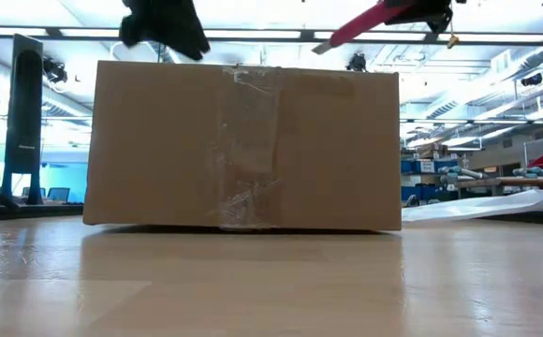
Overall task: Unpack boxes
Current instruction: Open the cardboard box using the red cutter
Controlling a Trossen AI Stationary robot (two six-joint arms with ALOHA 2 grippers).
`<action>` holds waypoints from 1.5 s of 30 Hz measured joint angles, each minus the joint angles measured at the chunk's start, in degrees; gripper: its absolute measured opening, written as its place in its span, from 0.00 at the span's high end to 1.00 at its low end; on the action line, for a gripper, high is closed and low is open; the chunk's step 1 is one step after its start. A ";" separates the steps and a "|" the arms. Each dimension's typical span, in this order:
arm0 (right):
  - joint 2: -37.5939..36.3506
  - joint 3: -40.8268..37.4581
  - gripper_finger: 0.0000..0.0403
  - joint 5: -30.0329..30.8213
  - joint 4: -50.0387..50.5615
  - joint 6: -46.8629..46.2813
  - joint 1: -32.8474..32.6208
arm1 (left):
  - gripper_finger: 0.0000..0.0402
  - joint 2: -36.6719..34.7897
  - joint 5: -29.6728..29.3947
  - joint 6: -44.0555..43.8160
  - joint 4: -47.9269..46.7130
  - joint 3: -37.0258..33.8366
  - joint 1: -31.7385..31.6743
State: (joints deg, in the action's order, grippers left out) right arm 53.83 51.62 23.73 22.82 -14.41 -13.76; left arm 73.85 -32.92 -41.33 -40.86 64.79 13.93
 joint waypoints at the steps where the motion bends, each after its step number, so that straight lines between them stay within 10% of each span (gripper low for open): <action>1: 0.60 0.00 0.64 -0.04 -0.37 -0.60 -0.08 | 0.69 -0.14 1.35 -0.55 1.55 -1.47 0.00; 8: 3.97 0.00 0.66 0.01 -1.87 -3.98 -0.28 | 0.69 0.95 9.63 -2.38 8.42 -6.35 0.43; 28: 9.58 -0.02 0.65 0.58 -9.84 -3.52 0.33 | 0.70 1.11 7.20 8.61 7.08 -5.93 0.61; 45: 12.01 -0.03 0.66 0.49 -8.96 -3.81 0.27 | 0.71 1.06 5.89 -0.20 8.24 -8.76 6.07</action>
State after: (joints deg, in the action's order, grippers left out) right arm 65.84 51.58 24.23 13.87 -18.22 -13.50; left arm 74.91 -27.03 -41.53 -32.61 56.03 20.00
